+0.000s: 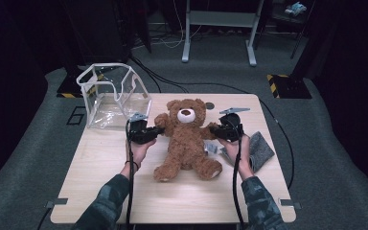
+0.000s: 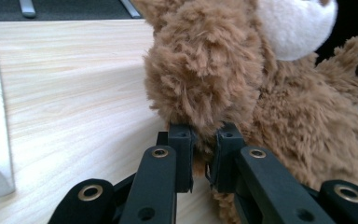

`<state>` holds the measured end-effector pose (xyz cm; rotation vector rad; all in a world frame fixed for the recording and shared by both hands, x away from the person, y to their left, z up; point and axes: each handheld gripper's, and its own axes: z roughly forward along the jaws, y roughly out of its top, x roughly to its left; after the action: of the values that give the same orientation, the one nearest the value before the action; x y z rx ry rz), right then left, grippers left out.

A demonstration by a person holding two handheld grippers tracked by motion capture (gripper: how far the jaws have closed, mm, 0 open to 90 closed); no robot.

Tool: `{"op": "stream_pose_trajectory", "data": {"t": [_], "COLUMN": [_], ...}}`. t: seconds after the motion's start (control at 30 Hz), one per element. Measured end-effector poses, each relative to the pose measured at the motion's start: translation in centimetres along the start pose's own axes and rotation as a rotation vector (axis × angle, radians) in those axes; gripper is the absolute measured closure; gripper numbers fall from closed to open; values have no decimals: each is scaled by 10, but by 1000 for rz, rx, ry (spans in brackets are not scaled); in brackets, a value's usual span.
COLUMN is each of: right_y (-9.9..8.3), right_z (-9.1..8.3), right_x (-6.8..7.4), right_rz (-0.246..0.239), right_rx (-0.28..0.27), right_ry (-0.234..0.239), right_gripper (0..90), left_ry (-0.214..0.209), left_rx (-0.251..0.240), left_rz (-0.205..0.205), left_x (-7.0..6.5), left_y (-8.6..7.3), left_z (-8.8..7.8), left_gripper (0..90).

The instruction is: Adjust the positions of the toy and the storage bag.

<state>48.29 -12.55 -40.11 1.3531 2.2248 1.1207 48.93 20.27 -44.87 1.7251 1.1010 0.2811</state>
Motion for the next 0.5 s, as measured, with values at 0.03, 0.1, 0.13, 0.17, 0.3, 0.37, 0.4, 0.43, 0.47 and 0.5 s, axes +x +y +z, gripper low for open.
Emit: {"op": "stream_pose_trajectory", "data": {"t": [0.03, 0.1, 0.13, 0.17, 0.3, 0.37, 0.4, 0.43, 0.47, 0.5], "right_y": [0, -1, -2, -2, -7, -10, -13, -13, -14, -15], "right_z": [-2, -6, -8, -8, -12, -10, -5, -5, -2, 2], "right_x": [3, 7, 10, 10, 20, 25, 27, 27, 27, 28], "right_rz": [-12, -20, -30, -30, -45, -54, -62, -62, -72, -79], "right_rx": [5, 11, 18, 18, 19, 10, 2, 2, -2, -9], "right_ry": [-1, 3, 9, 9, 19, 17, 11, 11, 4, 5], "right_gripper": [786, 786, 787, 787, 786, 785, 785, 785, 785, 785], "left_ry": [-1, 1, 0, -2, -4, 2, 5, 10, 16, 19], "left_rx": [6, 7, 15, 15, 42, 54, 59, 66, 71, 83], "left_rz": [-1, -10, -18, -29, -65, -74, -81, -85, -101, -106], "left_x": [0, 2, 4, 5, 11, 13, 14, 15, 16, 17], "left_y": [0, -2, -3, -3, -6, -8, -9, -9, -10, -10], "left_z": [-2, -5, -7, -7, -11, -10, -10, -9, -8, -6], "left_gripper": [813, 812, 812, 812, 807, 801, 782, 782, 758, 724]}}
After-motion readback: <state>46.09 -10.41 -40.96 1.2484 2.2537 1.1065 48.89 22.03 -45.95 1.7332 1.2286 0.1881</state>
